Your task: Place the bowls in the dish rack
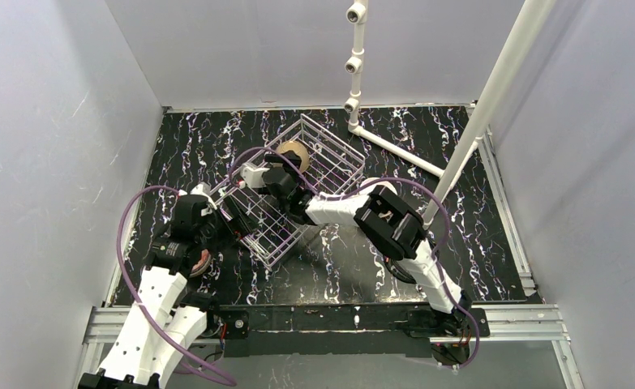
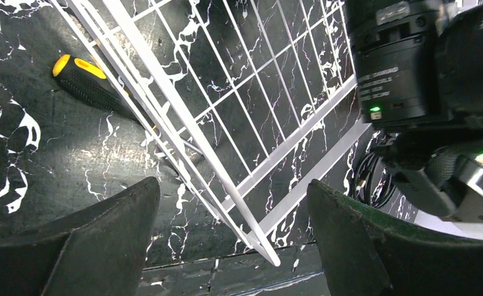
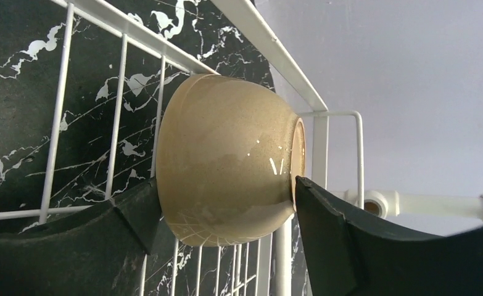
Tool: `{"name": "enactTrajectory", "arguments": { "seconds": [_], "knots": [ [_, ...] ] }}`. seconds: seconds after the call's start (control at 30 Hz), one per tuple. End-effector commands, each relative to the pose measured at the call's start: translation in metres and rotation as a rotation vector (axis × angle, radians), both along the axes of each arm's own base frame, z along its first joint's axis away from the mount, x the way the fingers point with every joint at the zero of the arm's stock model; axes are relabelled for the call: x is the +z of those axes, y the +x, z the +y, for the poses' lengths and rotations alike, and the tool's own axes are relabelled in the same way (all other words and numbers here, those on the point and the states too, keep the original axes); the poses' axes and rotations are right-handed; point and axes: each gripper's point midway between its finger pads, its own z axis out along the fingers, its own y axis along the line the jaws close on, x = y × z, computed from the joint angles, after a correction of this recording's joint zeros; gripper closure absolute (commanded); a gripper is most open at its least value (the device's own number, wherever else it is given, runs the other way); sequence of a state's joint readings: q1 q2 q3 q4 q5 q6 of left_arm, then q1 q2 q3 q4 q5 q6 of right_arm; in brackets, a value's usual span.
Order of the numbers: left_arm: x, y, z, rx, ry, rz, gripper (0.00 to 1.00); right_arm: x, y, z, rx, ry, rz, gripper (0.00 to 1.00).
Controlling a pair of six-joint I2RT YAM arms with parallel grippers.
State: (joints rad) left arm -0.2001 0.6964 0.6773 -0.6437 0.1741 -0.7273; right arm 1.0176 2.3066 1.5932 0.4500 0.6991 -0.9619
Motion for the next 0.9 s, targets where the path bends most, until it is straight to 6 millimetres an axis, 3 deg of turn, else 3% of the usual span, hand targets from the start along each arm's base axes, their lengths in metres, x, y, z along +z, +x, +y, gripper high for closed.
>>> {"name": "enactTrajectory", "arguments": {
  "seconds": [0.0, 0.57, 0.7, 0.87],
  "knots": [
    [0.008, -0.003, 0.006, -0.002, 0.039, -0.016, 0.13, 0.036, 0.002, 0.000, 0.006, 0.148, 0.094, 0.13],
    [0.016, -0.007, 0.011, 0.000, 0.062, -0.037, 0.11, 0.098, -0.026, 0.006, 0.114, 0.444, 0.320, 0.08],
    [0.019, -0.008, 0.011, 0.004, 0.058, -0.048, 0.11, 0.119, -0.018, -0.003, 0.042, 0.642, 0.394, 0.09],
    [0.021, -0.006, 0.013, 0.017, 0.057, -0.068, 0.10, 0.121, -0.014, -0.011, -0.103, 0.866, 0.543, 0.15]
  ]
}}
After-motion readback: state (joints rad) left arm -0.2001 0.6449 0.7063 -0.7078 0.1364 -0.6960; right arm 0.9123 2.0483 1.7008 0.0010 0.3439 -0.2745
